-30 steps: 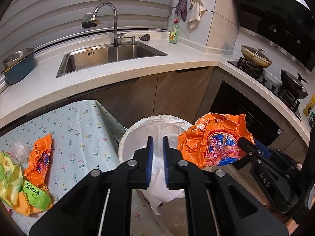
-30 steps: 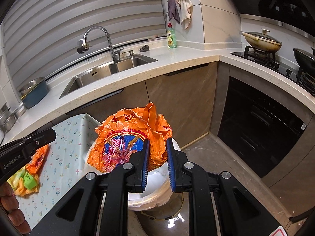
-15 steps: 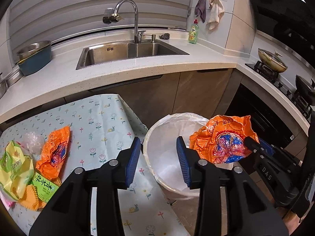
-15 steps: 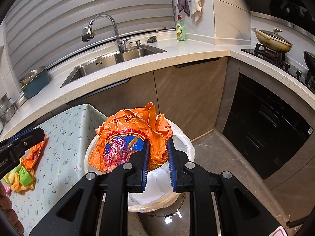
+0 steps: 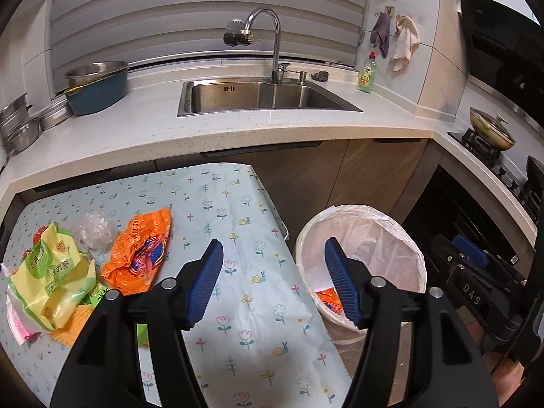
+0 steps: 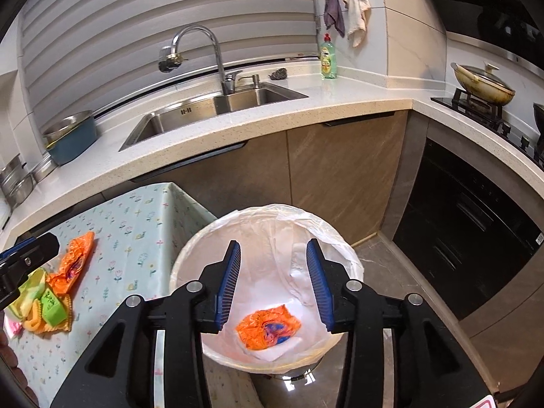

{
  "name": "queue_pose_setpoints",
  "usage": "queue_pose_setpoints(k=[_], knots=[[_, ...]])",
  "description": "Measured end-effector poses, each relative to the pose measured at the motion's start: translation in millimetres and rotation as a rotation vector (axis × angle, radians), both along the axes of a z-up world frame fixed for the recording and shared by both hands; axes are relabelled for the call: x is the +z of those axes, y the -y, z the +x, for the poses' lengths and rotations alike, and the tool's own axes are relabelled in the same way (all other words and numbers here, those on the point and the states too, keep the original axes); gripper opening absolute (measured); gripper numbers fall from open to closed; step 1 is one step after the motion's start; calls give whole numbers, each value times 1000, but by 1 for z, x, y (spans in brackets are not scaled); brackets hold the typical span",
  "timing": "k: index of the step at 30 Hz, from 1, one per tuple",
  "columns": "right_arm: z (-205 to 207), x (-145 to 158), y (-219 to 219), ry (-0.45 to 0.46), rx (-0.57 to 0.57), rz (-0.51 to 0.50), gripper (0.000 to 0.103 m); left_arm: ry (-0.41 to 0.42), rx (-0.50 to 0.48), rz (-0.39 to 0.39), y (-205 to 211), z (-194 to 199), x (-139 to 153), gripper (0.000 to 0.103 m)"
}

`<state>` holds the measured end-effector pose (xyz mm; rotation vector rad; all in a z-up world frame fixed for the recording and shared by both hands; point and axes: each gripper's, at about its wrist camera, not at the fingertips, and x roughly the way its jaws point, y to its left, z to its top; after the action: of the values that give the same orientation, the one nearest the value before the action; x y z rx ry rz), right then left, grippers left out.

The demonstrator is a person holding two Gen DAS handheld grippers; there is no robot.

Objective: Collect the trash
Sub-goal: 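Move both open tools back over the trash pile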

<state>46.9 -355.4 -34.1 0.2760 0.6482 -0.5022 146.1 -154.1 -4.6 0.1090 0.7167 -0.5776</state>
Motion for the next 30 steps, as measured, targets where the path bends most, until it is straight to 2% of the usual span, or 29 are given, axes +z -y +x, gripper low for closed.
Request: queue_pose_setpoints(k=[4, 14, 19, 30], knots=[[6, 13, -30, 16, 56, -24, 47, -4, 47, -17, -26, 6, 3, 59], [31, 36, -124, 49, 243, -37, 48, 13, 217, -46, -122, 21, 13, 65], [45, 35, -175, 50, 332, -21, 48, 19, 316, -22, -177, 32, 12, 65], [74, 22, -277, 13, 484, 9, 48, -33, 506, 0, -295, 59, -7, 65]])
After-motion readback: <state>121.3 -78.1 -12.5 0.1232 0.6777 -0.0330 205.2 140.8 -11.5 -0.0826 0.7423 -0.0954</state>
